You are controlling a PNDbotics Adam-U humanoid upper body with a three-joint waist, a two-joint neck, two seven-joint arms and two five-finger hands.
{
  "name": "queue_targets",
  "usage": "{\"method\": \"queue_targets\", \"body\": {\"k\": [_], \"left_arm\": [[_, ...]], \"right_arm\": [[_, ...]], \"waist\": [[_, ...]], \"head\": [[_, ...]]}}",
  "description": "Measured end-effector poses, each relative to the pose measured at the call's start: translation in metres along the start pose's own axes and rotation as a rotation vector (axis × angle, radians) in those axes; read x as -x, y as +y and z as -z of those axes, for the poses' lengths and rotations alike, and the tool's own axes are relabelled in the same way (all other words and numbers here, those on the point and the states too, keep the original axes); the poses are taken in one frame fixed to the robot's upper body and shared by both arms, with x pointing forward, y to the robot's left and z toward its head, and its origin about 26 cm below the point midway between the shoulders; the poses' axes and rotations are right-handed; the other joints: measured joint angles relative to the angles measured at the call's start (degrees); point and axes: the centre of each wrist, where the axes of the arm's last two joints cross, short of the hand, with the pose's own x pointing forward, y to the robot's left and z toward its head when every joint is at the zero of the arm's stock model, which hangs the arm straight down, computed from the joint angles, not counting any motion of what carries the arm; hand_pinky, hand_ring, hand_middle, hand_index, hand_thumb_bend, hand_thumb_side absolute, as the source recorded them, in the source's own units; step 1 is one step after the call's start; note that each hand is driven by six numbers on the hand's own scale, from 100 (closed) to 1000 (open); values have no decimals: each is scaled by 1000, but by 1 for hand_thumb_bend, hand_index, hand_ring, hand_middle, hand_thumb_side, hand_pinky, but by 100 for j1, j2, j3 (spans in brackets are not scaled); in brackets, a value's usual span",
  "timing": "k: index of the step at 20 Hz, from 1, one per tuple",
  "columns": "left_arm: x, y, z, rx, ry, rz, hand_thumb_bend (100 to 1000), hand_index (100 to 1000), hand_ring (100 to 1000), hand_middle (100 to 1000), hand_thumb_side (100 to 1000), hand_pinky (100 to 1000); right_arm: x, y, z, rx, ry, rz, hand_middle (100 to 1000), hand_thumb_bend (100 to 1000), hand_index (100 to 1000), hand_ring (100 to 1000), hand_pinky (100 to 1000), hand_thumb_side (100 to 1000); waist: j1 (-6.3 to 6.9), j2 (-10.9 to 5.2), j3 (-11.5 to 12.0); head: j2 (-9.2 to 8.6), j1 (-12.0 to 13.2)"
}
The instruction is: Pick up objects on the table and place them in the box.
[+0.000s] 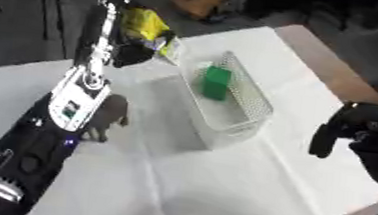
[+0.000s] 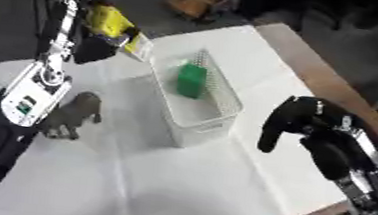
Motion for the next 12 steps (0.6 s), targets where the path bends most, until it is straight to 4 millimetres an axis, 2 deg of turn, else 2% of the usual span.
{"method": "queue_targets", "body": {"k": [5,12], "left_arm": [[-10,-13,-3,71,-58,-35,569,555,357,424,285,244],[-19,-30,-8,173,-134,-53,585,560,366,432,318,253]], "right_arm": [[0,0,1,-3,-4,4,614,315,800,518,521,630],[-1,-1,4,-7,-13,9,585,320,787,517,522,626]], "waist": [[57,0,-129],[70,0,-240]], "head": [[-23,9],[-27,41]]}}
